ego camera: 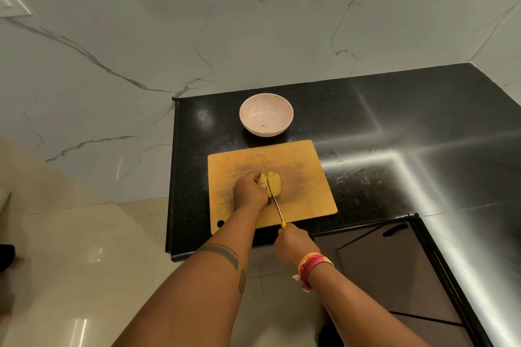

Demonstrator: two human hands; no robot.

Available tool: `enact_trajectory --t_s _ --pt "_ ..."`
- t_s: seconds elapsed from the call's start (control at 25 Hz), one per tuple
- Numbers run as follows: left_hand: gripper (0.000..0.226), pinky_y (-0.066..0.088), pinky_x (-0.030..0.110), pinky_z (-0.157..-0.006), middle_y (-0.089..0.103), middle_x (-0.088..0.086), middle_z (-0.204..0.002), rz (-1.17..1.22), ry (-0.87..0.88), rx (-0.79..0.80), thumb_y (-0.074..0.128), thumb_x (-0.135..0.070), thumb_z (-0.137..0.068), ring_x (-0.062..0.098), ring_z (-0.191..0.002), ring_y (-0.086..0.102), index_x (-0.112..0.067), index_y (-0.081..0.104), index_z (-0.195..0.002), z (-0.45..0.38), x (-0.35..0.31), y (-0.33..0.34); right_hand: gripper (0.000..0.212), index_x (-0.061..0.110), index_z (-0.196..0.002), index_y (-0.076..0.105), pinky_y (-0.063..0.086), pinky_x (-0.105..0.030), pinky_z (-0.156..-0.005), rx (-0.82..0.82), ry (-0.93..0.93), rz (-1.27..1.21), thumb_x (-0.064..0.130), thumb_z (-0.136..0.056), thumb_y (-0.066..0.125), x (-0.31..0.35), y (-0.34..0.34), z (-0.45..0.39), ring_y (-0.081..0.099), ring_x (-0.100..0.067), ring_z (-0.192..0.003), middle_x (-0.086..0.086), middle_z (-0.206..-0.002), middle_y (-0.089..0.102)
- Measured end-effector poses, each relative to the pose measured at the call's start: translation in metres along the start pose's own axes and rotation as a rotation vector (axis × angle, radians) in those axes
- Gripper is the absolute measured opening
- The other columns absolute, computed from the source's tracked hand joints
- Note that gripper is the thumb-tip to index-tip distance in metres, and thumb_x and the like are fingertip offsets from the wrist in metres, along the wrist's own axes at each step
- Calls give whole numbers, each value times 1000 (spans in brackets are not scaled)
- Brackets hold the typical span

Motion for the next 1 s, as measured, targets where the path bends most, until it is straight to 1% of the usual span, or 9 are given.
enact_trajectory --t_s 0.2,0.32,0.36,0.52,0.6,0.68,0.8,0.88,1.0 --pt "45 55 42 -100 60 3 -136 48 -37 30 69 -13 -93 25 -120 59 -26 61 -136 4 -1 0 30 13 -119 57 47 -34 -80 -14 -36 -59 33 -107 38 -8 -3 5 60 -21 -93 -7 -111 62" --pt "47 54 32 -85 55 2 -134 68 -46 74 73 -17 -90 23 -113 58 -27 57 -133 11 -2 3 29 12 -113 56 44 -33 -74 -27 -57 -104 33 -107 37 0 -8 5 59 -20 -87 -8 -110 61" --pt "48 53 32 -84 53 2 -133 70 -40 84 75 -19 -89 23 -111 58 -27 56 -132 13 -3 5 29 11 -114 56 44 -33 -73 -34 -59 -107 33 -107 38 3 -10 3 59 -20 -88 -9 -110 61" --pt "52 59 37 -86 54 4 -132 107 -39 95 77 -13 -85 22 -108 60 -26 50 -128 20 -6 5 30 10 -115 57 47 -35 -77 -36 -55 -124 33 -107 39 13 -11 -2 63 -26 -96 -11 -114 62" --pt "54 57 32 -85 51 4 -133 92 -18 49 76 -10 -85 18 -105 57 -27 50 -129 21 -6 -8 33 10 -116 56 47 -36 -78 -43 -62 -123 35 -107 37 13 -10 -3 63 -27 -97 -12 -113 62" --pt "51 49 28 -89 47 2 -140 -16 59 -7 70 -9 -90 16 -107 54 -28 51 -134 23 -10 -24 35 11 -113 55 49 -38 -79 -75 -93 -118 39 -108 34 17 -13 -3 63 -28 -95 -11 -109 63" --pt "45 48 37 -104 41 -3 -145 -273 241 15 61 -12 -97 22 -125 47 -33 54 -137 29 -25 -29 35 13 -109 54 53 -42 -80 -137 -136 -122 40 -108 31 27 -17 -1 64 -28 -89 -9 -101 64" --pt "44 46 40 -106 41 -7 -145 -420 322 37 61 -14 -98 22 -127 43 -35 57 -136 31 -28 -26 32 14 -110 54 53 -40 -78 -176 -160 -92 37 -108 32 34 -19 -1 64 -27 -87 -9 -98 65" --pt "38 45 42 -107 46 -9 -143 -472 379 65 61 -17 -99 20 -129 42 -33 61 -133 29 -21 -23 29 13 -117 53 50 -38 -72 -227 -177 -47 32 -107 33 40 -23 -1 64 -28 -85 -9 -97 65"
Point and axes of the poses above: each hand's wrist, its own z-axis away from the middle knuckle, its own y-axis out of the palm, x = y × z, the point moved 10 cm from there along -z, towards the middle knuckle
